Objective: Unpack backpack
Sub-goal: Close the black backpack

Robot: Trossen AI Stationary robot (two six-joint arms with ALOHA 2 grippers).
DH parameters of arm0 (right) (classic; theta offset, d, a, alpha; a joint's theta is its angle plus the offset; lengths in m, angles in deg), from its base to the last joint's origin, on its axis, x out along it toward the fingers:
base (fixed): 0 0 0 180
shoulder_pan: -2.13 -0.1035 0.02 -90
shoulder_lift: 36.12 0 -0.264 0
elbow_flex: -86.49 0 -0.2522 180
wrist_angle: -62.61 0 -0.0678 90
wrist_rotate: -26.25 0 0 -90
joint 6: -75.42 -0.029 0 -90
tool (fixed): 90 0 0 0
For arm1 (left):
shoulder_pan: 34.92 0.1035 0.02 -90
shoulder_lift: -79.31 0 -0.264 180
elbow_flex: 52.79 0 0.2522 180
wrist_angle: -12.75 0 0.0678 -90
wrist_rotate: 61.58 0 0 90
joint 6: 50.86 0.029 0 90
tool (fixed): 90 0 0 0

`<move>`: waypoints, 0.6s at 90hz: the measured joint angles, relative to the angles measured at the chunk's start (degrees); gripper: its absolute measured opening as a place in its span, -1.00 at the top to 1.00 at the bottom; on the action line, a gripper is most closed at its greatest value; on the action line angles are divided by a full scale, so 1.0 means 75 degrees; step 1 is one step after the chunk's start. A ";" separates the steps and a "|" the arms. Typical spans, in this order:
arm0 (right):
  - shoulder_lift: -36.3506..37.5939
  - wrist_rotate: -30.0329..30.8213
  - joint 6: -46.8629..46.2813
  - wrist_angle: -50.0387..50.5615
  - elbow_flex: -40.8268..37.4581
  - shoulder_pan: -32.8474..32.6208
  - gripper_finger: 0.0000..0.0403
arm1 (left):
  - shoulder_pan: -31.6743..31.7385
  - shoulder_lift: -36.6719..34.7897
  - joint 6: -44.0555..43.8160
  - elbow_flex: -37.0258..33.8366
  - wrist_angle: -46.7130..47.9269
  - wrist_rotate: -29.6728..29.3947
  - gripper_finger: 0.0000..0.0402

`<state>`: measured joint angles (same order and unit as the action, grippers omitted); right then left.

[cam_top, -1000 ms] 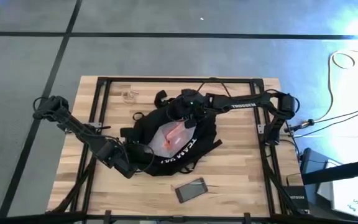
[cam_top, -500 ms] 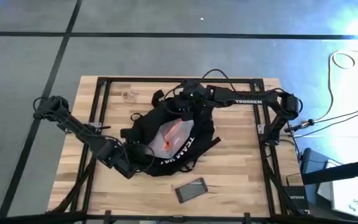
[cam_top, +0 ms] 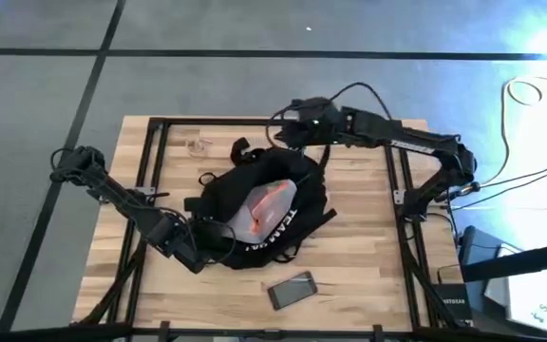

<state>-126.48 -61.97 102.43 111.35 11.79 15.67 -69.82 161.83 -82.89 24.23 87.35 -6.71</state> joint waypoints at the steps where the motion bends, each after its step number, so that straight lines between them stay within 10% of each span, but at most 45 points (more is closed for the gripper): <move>1: 0.0028 -0.0002 -0.0013 0.0062 0.0011 0.0000 1.00 | 0.0000 0.0000 0.0000 0.0000 0.0000 0.0000 1.00; 33: 0.0314 -0.1441 -0.0743 0.2154 -0.0457 -0.0930 0.90 | 0.0000 0.0000 0.0111 0.0000 0.0005 -0.0010 1.00; 54: 0.0317 -0.1457 -0.0671 0.0586 -0.2209 -0.2566 0.48 | 0.0015 0.0000 0.0128 0.0000 -0.0003 -0.0043 1.00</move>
<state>-124.11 -72.89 97.41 115.75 -4.78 -3.58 -69.71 161.83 -81.93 24.23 87.33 -7.04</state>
